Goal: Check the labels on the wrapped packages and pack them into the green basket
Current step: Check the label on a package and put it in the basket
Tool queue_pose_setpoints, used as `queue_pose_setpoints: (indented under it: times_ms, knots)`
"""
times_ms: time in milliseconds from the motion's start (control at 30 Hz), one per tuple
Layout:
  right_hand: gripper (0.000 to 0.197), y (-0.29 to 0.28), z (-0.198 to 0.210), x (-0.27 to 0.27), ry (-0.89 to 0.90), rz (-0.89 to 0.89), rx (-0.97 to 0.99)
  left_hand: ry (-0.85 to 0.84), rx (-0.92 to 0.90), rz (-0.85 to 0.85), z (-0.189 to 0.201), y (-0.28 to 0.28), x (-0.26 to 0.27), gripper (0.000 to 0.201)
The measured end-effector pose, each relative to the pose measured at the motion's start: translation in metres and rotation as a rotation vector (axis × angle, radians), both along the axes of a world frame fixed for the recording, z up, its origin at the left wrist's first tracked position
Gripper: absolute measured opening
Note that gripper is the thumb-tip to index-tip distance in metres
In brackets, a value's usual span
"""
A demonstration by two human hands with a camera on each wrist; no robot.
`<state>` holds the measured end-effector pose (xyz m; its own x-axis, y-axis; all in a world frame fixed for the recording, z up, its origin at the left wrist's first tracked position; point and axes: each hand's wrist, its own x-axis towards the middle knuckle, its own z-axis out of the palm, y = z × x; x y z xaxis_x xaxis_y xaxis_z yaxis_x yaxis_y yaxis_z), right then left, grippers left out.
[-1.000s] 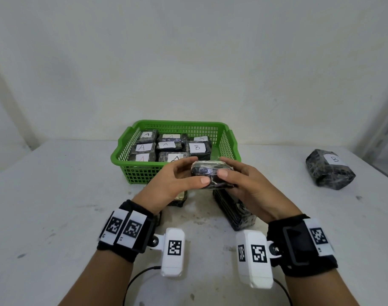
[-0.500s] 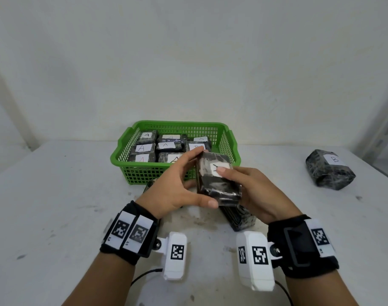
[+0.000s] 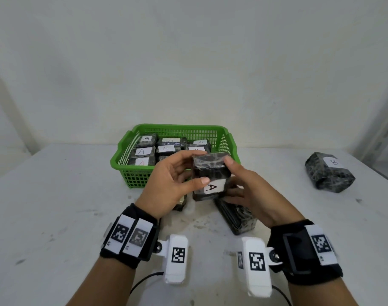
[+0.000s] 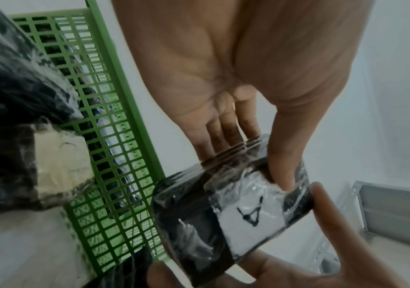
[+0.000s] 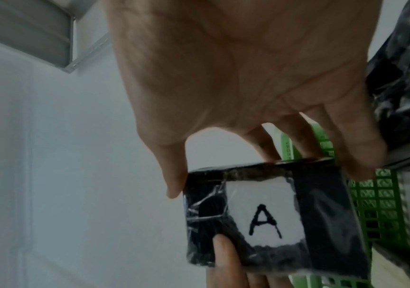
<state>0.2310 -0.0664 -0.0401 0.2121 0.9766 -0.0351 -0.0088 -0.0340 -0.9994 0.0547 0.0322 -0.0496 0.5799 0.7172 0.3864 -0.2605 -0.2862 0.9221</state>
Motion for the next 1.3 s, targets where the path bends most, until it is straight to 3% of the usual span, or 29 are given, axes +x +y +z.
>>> queue_pose_setpoints:
  times_ms: [233, 367, 533, 733, 833, 900, 967, 1033, 1100, 1167, 1300]
  knots:
    - [0.037, -0.003, 0.001, 0.004, 0.115, 0.032, 0.03, 0.04, 0.11, -0.08, 0.001, 0.002, -0.004, 0.059]
    - [0.061, -0.001, -0.002, 0.005, 0.054, 0.028, 0.118, 0.162, -0.05, -0.159, -0.002, 0.002, -0.003, 0.088]
    - [0.077, 0.0, -0.004, 0.009, 0.083, 0.067, 0.129, 0.197, -0.151, -0.104, -0.005, 0.004, 0.003, 0.066]
    - [0.061, 0.005, -0.006, 0.006, 0.077, -0.033, 0.096, 0.24, -0.162, -0.113, -0.007, 0.006, 0.0, 0.101]
    - [0.088, 0.006, -0.009, 0.007, 0.087, -0.022, 0.087, 0.248, -0.171, -0.088, -0.007, 0.008, 0.0, 0.086]
    - [0.078, 0.007, -0.011, 0.007, 0.146, 0.023, 0.091, 0.221, -0.185, -0.075, -0.008, 0.01, -0.001, 0.088]
    - [0.057, 0.007, -0.011, 0.007, 0.182, 0.03, 0.104, 0.194, -0.224, -0.1, -0.009, 0.01, -0.001, 0.107]
    - [0.063, 0.007, -0.012, 0.007, 0.155, -0.008, 0.103, 0.206, -0.247, -0.13, -0.009, 0.008, -0.002, 0.117]
    - [0.085, 0.009, -0.013, 0.007, 0.097, -0.038, 0.087, 0.245, -0.225, -0.112, -0.009, 0.009, 0.0, 0.105]
    - [0.094, 0.009, -0.012, 0.005, 0.093, -0.018, 0.079, 0.244, -0.229, -0.099, -0.01, 0.009, 0.0, 0.09]
    - [0.065, 0.006, -0.009, 0.005, 0.107, 0.014, 0.098, 0.205, -0.263, -0.186, -0.008, 0.006, -0.001, 0.077]
